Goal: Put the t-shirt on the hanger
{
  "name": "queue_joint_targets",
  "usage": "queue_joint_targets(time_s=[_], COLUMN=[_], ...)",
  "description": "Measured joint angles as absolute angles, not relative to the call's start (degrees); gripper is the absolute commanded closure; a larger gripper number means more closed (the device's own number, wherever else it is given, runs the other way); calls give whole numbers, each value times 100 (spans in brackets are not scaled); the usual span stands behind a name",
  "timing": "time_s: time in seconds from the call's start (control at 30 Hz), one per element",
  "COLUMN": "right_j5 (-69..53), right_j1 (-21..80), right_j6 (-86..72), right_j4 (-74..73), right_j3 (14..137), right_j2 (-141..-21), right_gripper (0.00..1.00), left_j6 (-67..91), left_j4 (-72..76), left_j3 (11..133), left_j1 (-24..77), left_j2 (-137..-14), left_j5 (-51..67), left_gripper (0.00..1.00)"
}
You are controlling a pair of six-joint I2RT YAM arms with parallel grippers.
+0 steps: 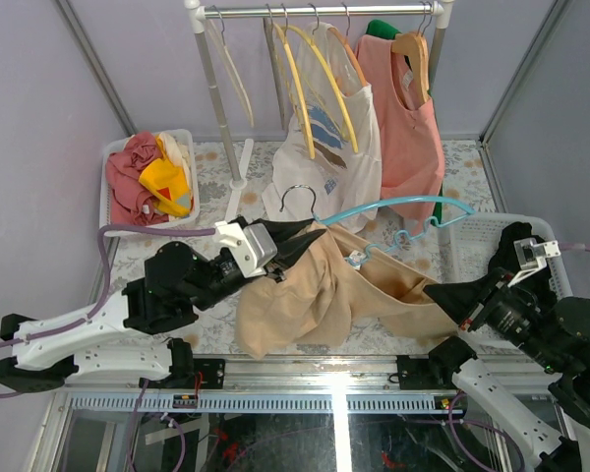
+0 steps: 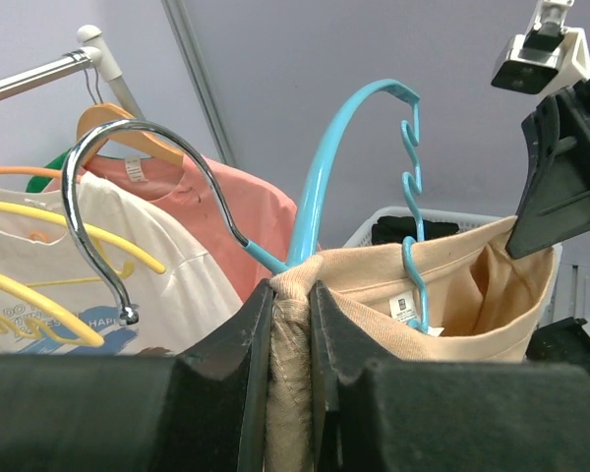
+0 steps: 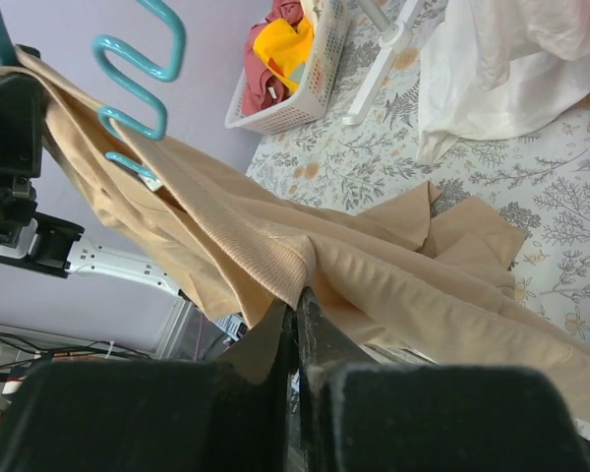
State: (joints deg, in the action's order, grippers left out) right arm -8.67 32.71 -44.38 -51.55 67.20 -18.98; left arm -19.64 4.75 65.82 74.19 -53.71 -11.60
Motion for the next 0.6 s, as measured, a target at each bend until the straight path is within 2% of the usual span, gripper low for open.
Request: queue_joint_targets(time_s=[0.33, 0.6], right_j5=[-593, 779], right_j1=[3562, 4635], right_j6=[-4252, -4040], right_j4=[-5374, -5819], right_j3=[7323, 7806], right_j2=[-2366, -2622], right_gripper=[100, 100], left_j6=[-1994, -1634], left_j4=[342, -97], left_j3=[6410, 6381], left_j1=[7419, 7422], left_j2=[-5216, -4954], left_j5=[-1319, -1009], left_gripper=[100, 100])
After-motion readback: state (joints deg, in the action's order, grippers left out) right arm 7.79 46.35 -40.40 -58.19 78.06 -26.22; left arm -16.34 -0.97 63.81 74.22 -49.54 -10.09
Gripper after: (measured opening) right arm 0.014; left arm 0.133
